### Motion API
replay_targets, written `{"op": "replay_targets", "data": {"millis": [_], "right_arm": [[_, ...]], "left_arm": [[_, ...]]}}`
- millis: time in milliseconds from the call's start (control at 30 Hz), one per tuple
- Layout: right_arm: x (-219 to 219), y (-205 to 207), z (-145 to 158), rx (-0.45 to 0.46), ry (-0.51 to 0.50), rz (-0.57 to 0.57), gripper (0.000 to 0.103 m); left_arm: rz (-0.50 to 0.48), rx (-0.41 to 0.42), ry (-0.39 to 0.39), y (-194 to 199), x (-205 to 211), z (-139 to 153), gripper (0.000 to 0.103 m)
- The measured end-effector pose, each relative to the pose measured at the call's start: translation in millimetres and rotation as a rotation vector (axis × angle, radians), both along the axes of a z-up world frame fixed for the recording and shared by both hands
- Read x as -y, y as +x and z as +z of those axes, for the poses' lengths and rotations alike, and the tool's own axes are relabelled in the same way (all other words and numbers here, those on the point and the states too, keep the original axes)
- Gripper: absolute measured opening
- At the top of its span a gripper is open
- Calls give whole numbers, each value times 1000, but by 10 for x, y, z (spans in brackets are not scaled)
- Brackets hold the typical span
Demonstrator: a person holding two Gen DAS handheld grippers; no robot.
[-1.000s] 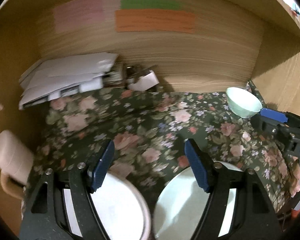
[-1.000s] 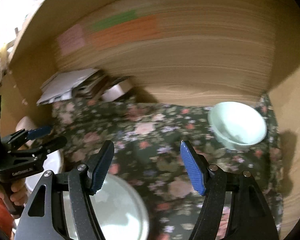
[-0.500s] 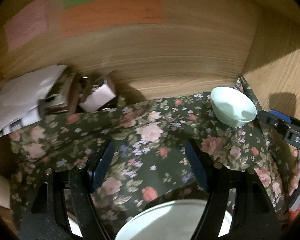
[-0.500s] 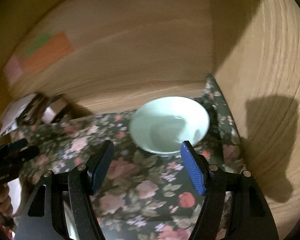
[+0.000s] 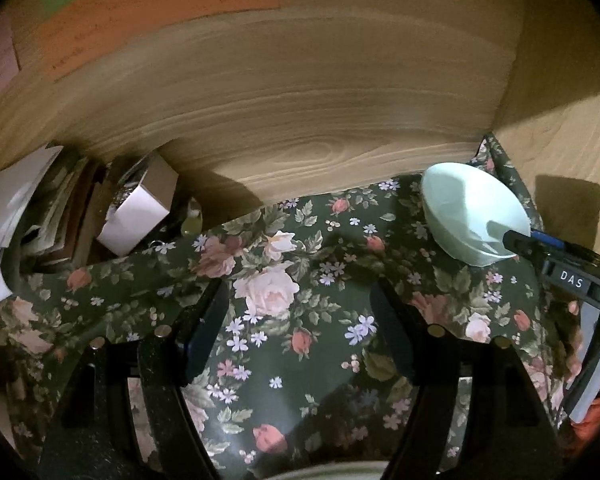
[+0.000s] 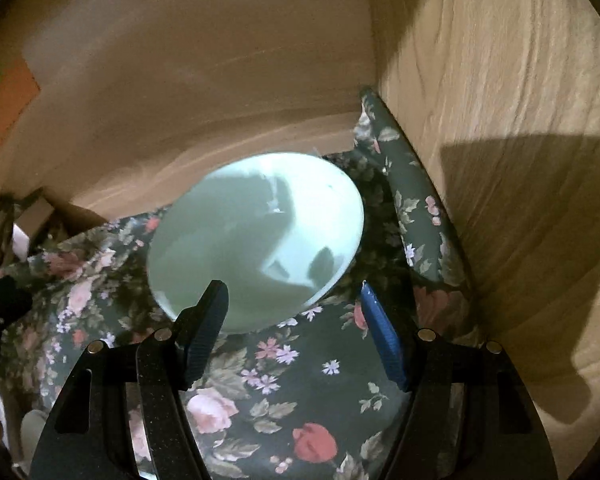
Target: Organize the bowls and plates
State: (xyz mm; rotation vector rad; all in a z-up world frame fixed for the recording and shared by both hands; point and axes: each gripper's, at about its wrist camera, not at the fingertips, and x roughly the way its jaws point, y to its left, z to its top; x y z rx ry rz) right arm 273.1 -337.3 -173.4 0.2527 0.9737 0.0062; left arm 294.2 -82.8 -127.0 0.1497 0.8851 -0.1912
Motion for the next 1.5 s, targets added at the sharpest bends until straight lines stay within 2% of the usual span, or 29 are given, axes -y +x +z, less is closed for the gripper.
{"op": "replay_targets", "data": {"millis": [67,133,167,267,400,467,700,800,967,1067,1233,1300,1433,1500], "right_arm": [[19,42,-38,-11,12,1,65],[33,74,-67,-13,16,-4,57],[30,93,-91,-20,24,5,49],[33,141,-180,-50,42,9,43],[-28,127,-203,-60,6,47,26],[-81,100,-194,-67,10,87,21],[-412,-96,-162,-91,48,269,15],[-510,-179,-155,-100,67,318,14],[-559,-261,-143,-105,85,338,14],[-645,-239,-171,-106,67,333,16],[-622,-243,-175,-117,100,330,18],[-601,-259,-168,-113,109,328,19],[-599,-292,-167,-100,113,323,19],[-620,-298,-159,-94,104,325,19]], "left_arm": [[2,-9,-2,47,-2,-35,73],[5,-14,-5,72,-8,-60,73],[5,-16,-4,82,-12,-72,73],[5,-15,-6,87,-16,-78,73],[-5,-7,-10,80,-7,-68,73],[-13,-2,-14,68,6,-56,73],[-28,-31,-14,76,73,-121,73],[-36,-62,2,70,114,-210,73],[-46,-135,33,75,164,-430,72],[-51,-175,30,73,170,-539,63],[-75,-213,35,67,215,-638,52],[-92,-229,29,70,229,-665,42],[-111,-247,0,75,235,-683,31],[-125,-245,0,55,256,-681,22]]}}
